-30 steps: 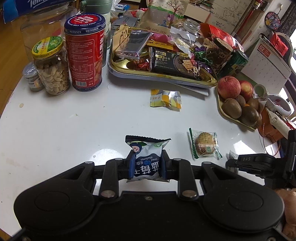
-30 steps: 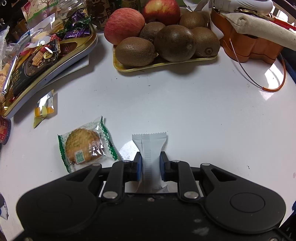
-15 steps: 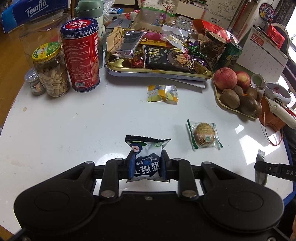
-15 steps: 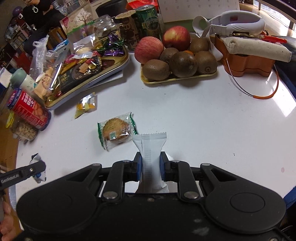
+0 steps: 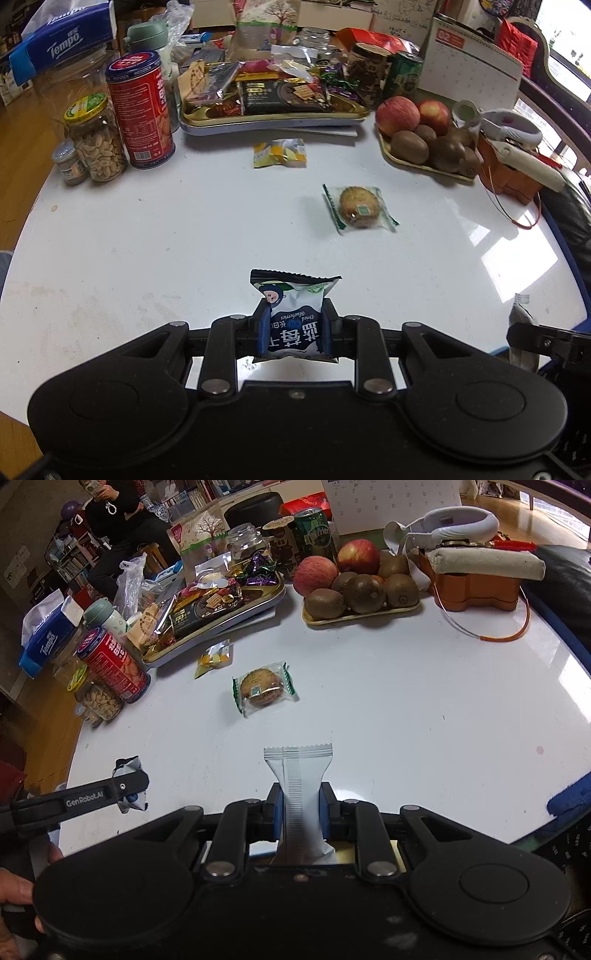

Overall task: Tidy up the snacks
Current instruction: 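Carry the milk packet and white bar over the gold tray, then open both grippers to release the milk packet and white bar into the tray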

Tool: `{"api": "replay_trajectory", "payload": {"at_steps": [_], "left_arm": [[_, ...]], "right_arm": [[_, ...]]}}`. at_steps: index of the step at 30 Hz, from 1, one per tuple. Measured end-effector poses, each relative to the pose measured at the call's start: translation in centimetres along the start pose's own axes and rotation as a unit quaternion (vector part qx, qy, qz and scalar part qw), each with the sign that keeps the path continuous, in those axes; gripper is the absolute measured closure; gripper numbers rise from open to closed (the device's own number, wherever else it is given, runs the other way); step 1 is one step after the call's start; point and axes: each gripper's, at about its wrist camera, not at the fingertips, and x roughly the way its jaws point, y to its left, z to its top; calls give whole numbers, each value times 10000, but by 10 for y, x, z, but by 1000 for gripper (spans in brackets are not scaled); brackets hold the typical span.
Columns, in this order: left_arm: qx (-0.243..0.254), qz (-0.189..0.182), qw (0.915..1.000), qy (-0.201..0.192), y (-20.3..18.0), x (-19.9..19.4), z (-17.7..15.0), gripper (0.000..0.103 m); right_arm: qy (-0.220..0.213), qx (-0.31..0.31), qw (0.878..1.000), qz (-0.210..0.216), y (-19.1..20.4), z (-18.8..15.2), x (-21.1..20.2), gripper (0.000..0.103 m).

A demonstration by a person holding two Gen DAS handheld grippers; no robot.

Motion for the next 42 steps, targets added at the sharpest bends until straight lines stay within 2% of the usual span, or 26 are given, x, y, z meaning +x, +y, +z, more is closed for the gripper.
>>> {"api": "replay_trajectory", "payload": {"at_steps": [8,13,17,29,42], "left_arm": [[455,-107,9989,72,-40,-16,-48,69],[518,-96,9983,256,-54,-14,-74,69],[480,42,9985,260,-59,-14,-88,69],[452,191,9986,189,-62,-20,-94,69],[533,126,9985,64,-67,-29,-95,69]], "right_arm": [[-65,3,9998,166,-12,-36,-25,82],[-84,-109,9998,154,-13,-52,-33,82],[-19,-269,9996,70,-10,-63,-32,82],[127,-443,9989,-48,-5,-79,-26,82],[232,-494,9983,-185,-6,-83,-22,82]]}}
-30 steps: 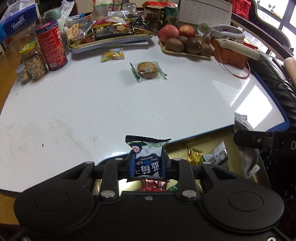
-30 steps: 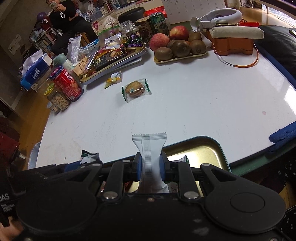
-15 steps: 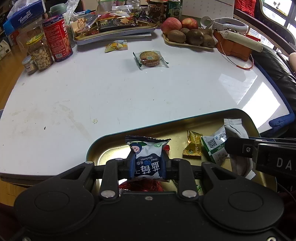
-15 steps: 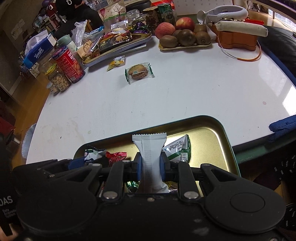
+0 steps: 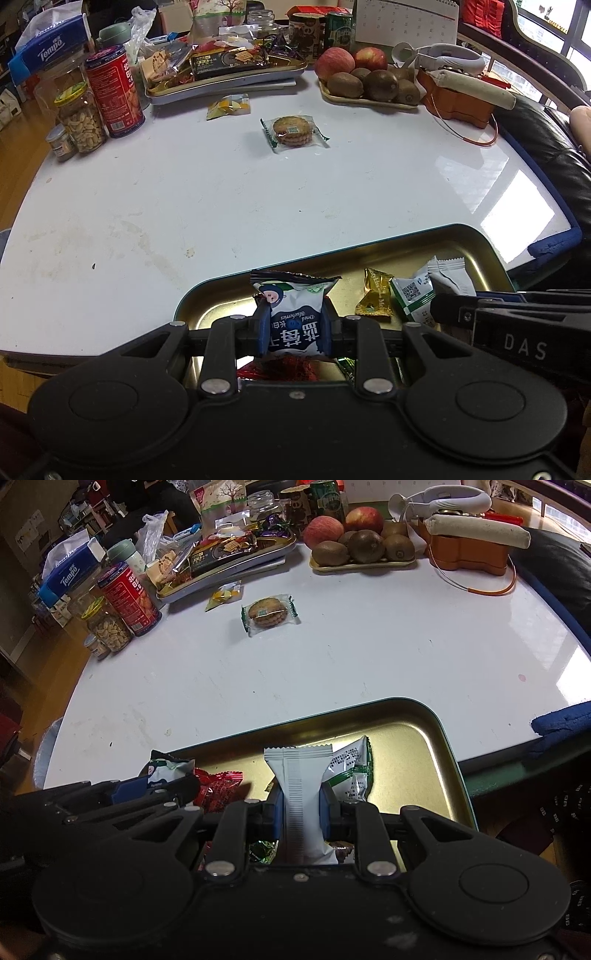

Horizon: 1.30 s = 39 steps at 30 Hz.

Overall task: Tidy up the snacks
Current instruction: 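Open both grippers to release the milk packet and white bar into the tray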

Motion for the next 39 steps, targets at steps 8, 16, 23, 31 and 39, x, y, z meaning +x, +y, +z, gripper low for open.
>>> {"api": "replay_trajectory", "payload": {"at_steps": [8,16,23,31,39], "left_arm": [[-21,-7,10000,56,1,2,0,69],[-64,-132,9986,499,-2,12,-3,63],[-565,-293,9945,826,15,13,1,44],[-780,-479,9931,738,44,2,38,44],[-884,-111,9941,614,100,39,109,42]], "right_arm": [[114,-58,9999,-57,2,-1,6,82],[240,110,9996,-112,-1,-1,11,74],[123,478,9986,-209,-9,7,2,46],[47,576,9982,136,-12,52,-13,46],[-93,-7,9999,-80,9,153,24,40]]}}
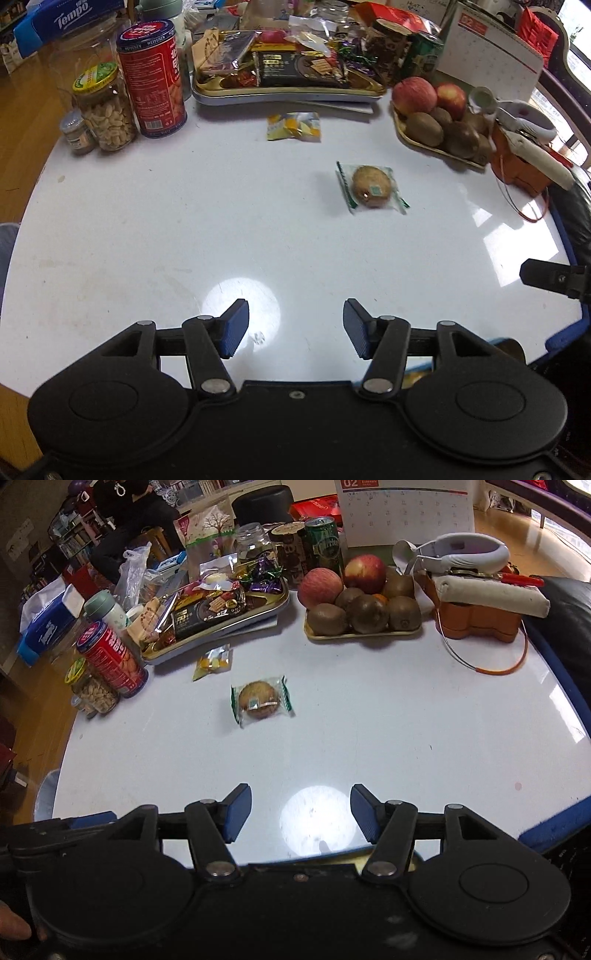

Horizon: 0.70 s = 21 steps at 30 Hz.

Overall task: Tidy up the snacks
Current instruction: 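Open both grippers to release the milk packet and white bar into the tray, then move the right gripper to the round cookie packet and grasp it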

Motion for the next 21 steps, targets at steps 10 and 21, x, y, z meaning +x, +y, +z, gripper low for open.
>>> {"api": "replay_trajectory", "payload": {"at_steps": [10,21], "left_arm": [[-1061,34,9938,337,58,44,28,43],[-1489,-387,9876,297,74,41,43,43]], "right_arm": [[164,-586,9939,-922,31,74,125,41],[222,-1466,9696,-1945,61,88,194,35]]}}
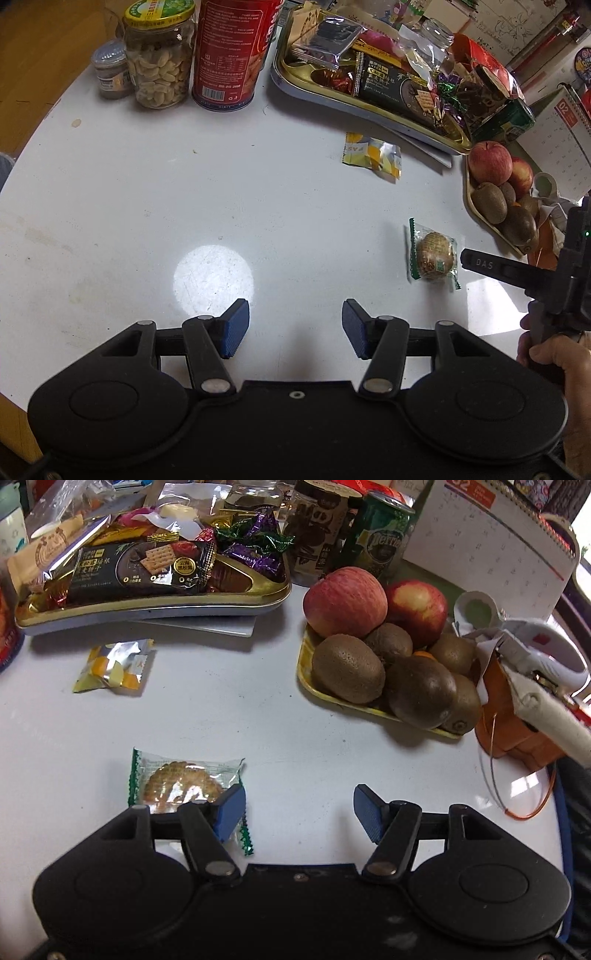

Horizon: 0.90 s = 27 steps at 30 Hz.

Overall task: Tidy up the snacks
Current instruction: 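Move the right gripper to the round cookie packet and grasp it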

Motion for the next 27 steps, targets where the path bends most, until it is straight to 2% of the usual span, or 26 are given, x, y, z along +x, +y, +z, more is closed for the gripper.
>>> {"api": "replay_trajectory", "payload": {"at_steps": [3,7,10,16,27], "left_arm": [[41,5,10000,20,-3,1,0,43],[50,21,10000,-5,-4,-1,-1,43],[12,16,10000,-26,-2,-2,0,43],[-40,-7,10000,-27,0,-3,1,43],[-47,44,10000,52,0,1,3,43]], "right_arm": [[105,114,9993,338,1,3,-2,35],[228,324,9927,1136,8,8,-9,35],[208,67,9930,1158,21,10,-7,35],[480,305,9882,1425,22,12,11,35],[566,149,9880,1430,39,8,27,30]]}}
